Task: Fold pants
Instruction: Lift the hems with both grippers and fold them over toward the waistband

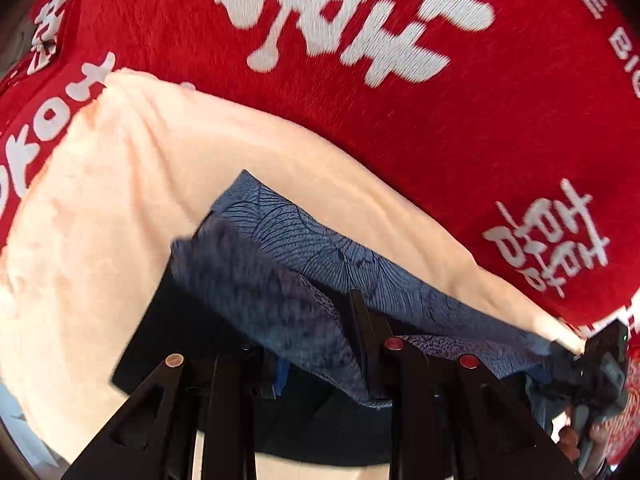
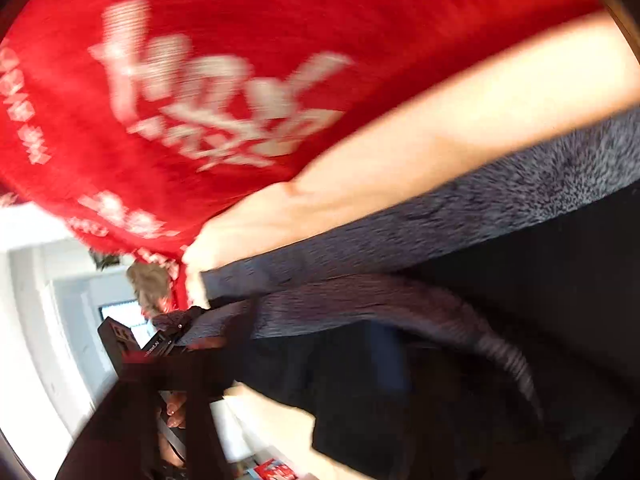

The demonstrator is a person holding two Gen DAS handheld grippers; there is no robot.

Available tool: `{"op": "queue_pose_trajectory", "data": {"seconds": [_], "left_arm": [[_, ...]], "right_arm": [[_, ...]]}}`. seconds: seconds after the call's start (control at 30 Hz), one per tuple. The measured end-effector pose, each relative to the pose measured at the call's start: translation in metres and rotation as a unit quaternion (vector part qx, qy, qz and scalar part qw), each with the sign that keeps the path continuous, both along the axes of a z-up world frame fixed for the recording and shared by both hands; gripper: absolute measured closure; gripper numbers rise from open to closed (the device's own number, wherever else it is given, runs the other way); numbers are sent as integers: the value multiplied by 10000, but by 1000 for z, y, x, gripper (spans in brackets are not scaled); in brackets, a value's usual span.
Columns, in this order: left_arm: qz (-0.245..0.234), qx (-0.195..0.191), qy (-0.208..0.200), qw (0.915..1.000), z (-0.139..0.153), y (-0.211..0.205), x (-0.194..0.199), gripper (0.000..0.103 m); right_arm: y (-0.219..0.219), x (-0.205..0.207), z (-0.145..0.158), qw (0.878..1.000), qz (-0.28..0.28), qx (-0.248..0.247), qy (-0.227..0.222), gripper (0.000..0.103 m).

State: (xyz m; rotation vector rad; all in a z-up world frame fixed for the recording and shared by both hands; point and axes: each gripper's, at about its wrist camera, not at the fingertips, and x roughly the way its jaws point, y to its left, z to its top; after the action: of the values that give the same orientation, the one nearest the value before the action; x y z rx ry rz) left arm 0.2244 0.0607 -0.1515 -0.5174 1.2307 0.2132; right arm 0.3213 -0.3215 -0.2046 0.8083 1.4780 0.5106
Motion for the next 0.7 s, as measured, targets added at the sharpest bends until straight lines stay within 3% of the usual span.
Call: {"op": "queue_pose_trajectory", "data": {"seconds": [0.17, 0.4, 0.53, 0.57, 0.6, 0.63, 0.67, 0.7], "left_arm": [[-216, 243, 46, 9995, 21, 0, -19, 75], [-90, 130, -32, 9999, 31, -5, -30, 75], [-350, 245, 19, 9991, 31, -11, -28, 75], [-341, 232, 18, 9991, 30, -12, -27, 72], [-300, 248, 7, 9992, 28, -12, -26, 51], [-240, 328, -1, 9992, 27, -12, -26, 39], [-155, 444, -31, 9989, 26, -12, -27, 31], [-112, 458, -43, 9989, 25, -11, -27, 31]], "right_arm": [[16, -21, 51, 9963, 510, -264, -640, 26], [67, -37, 52, 9795, 1597, -686, -1020, 29], [93, -24, 28, 9708, 1910, -991, -1057, 37], [96, -18, 21, 9693, 1914, -1101, -1086, 37], [98, -10, 16, 9701, 1823, -1174, -1094, 37], [97, 1, 7, 9752, 1581, -1200, -979, 37], [94, 10, -2, 9803, 1351, -1198, -798, 37], [89, 19, -15, 9877, 1042, -1067, -472, 37]]}}
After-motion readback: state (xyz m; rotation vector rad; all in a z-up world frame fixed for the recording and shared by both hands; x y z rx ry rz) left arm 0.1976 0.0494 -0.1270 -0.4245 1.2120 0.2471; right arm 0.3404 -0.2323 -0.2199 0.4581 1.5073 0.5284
